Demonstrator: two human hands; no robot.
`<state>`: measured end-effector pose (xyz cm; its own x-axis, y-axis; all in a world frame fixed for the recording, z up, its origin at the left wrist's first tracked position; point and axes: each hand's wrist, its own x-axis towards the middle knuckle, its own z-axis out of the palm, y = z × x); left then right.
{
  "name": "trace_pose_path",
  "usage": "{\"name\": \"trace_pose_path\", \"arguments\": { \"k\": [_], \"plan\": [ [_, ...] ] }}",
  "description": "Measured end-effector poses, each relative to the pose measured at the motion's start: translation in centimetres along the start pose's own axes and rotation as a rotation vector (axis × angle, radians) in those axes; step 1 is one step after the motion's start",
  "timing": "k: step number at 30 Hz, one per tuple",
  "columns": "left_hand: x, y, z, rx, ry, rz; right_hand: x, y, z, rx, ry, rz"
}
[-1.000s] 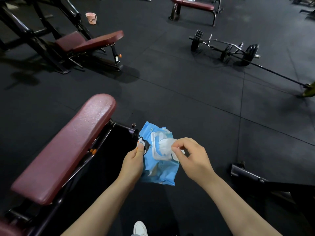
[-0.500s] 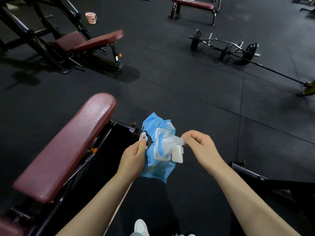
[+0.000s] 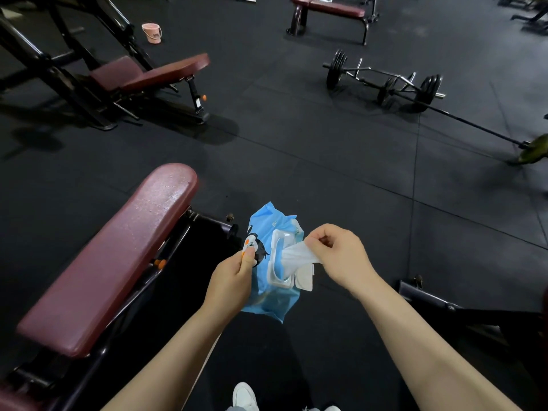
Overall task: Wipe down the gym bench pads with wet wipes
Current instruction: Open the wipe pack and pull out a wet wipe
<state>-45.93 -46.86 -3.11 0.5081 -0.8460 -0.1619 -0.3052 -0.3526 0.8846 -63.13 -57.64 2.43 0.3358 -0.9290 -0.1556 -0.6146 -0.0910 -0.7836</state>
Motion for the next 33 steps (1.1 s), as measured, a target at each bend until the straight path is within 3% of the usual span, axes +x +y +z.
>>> {"name": "trace_pose_path", "arguments": {
  "k": [17,23,27,33],
  "plan": [
    [1.8,-0.3,-0.4,-0.327,0.013,-0.286,2.4,-0.8,-3.7,0.802,0.357,0.149],
    [2.3,-1.8,-1.9,-0.285,0.099,-0.314,4.3,0.6,-8.6,1.013,0.553,0.174],
    [2.5,-2.8,-2.4,-0.368,0.112,-0.369,4.5,1.6,-10.5,0.749,0.378,0.131],
    [2.6,-2.2,-1.7,-0.492,0.060,-0.327,3.6,0.8,-5.4,0.206,0.133,0.156]
  ]
}}
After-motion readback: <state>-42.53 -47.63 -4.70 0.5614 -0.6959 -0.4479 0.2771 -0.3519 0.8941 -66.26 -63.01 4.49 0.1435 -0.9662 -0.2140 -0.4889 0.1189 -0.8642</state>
